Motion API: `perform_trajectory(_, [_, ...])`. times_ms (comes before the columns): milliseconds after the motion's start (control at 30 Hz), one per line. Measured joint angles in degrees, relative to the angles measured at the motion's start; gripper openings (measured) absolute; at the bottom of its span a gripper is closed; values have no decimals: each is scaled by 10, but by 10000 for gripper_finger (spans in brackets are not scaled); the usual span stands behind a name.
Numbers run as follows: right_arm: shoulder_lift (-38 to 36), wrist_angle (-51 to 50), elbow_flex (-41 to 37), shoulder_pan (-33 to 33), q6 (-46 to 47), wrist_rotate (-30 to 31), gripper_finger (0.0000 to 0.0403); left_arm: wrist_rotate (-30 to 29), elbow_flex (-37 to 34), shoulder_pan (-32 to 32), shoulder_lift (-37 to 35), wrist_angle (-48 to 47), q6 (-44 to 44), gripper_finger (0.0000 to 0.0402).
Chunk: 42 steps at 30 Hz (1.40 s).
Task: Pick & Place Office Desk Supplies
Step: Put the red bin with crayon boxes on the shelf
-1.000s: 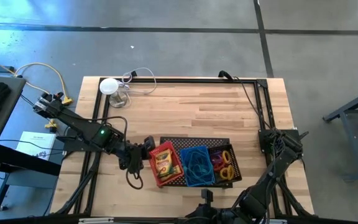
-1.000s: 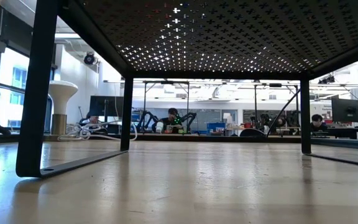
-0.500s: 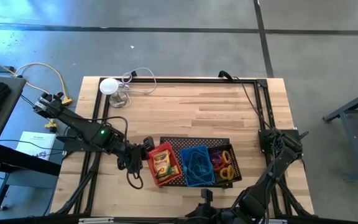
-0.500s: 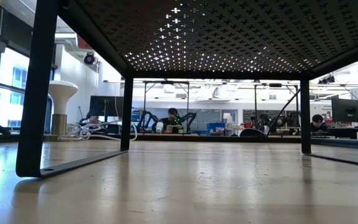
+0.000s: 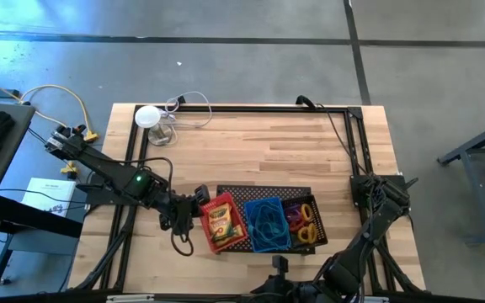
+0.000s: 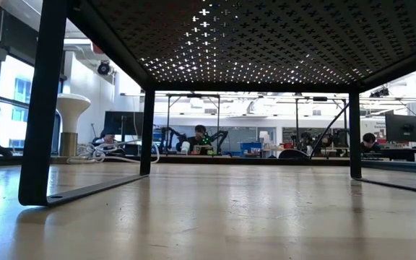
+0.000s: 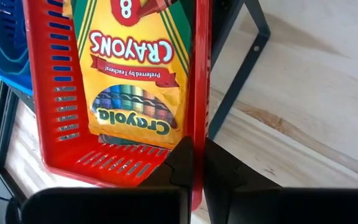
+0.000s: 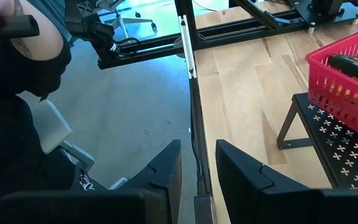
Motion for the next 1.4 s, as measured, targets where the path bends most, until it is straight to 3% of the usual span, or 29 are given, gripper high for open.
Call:
perform_trajectory(300, [0, 0, 0, 0, 0, 0, 85, 15, 0, 0, 0, 0, 5, 17])
perform_trajectory(667, [0, 0, 0, 0, 0, 0, 85, 7, 0, 0, 0, 15, 14, 72])
perform_trajectory(1400, [0, 0, 0, 0, 0, 0, 85, -30, 0, 0, 0, 50, 50, 74])
